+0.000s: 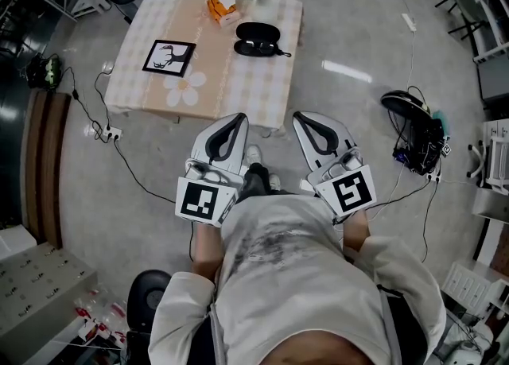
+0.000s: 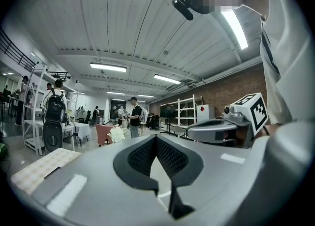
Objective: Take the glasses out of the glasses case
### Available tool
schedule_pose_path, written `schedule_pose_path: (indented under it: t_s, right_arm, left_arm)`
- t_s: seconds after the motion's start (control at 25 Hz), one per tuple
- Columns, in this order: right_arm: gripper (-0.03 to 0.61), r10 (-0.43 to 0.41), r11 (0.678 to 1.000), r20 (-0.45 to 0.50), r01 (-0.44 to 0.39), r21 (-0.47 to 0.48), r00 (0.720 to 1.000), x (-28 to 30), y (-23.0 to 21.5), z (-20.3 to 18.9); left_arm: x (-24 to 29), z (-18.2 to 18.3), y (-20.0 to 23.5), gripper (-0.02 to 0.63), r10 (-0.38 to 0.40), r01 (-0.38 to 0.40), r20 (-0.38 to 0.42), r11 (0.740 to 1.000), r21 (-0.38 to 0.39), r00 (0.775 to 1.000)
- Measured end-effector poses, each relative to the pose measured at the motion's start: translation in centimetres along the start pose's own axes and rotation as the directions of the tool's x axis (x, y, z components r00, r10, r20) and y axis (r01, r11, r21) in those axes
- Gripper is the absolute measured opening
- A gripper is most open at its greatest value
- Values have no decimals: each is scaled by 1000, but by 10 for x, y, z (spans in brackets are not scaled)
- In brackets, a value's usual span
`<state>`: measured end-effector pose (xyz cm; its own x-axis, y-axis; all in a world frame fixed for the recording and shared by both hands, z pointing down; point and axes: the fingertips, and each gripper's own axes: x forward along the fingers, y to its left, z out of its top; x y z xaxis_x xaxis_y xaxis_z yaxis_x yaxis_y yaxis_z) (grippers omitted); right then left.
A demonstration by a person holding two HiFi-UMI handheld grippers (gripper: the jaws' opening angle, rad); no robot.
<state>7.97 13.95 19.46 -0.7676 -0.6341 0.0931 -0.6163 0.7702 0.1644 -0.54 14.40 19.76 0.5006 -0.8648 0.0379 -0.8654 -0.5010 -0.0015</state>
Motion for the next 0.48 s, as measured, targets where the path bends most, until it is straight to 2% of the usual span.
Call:
schedule_pose_path:
  t_s: [0.32, 0.48]
  right_arm:
    - [17, -13, 1000, -24, 13, 7, 1000, 39, -22, -5]
    - [17, -17, 1000, -25, 17, 2, 1000, 45, -27, -5]
  left_arm:
    - [29, -5, 36, 8, -16, 15, -13, 1000, -17, 1000]
    - [36, -4, 40, 8, -22, 22, -10, 1000, -13, 1000]
